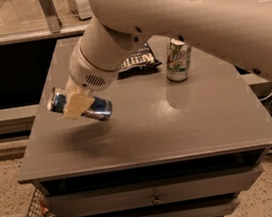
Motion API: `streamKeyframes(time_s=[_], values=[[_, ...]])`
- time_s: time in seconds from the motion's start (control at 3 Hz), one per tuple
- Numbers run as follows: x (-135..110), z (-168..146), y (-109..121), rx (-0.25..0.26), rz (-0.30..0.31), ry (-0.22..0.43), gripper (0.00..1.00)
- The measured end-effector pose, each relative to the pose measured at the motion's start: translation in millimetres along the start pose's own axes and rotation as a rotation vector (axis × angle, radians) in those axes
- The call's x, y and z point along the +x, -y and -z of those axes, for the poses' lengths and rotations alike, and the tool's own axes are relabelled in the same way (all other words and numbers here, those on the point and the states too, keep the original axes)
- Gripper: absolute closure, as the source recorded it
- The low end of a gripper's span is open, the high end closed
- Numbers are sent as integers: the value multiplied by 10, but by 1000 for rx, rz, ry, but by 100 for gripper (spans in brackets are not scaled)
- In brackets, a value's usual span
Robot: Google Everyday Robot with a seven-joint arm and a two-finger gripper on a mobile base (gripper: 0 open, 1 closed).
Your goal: Knock redbull can over
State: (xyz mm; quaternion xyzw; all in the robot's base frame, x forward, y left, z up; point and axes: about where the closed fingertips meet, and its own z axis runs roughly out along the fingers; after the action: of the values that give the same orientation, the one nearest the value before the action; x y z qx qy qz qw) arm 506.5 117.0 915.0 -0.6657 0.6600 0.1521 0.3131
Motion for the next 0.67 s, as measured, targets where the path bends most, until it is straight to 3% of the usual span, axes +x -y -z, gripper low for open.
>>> streamKeyframes(time_s=[0.33, 0.67], values=[[65, -116, -6, 4, 23, -129, 100], [140, -295, -35, -4, 39, -214, 100]])
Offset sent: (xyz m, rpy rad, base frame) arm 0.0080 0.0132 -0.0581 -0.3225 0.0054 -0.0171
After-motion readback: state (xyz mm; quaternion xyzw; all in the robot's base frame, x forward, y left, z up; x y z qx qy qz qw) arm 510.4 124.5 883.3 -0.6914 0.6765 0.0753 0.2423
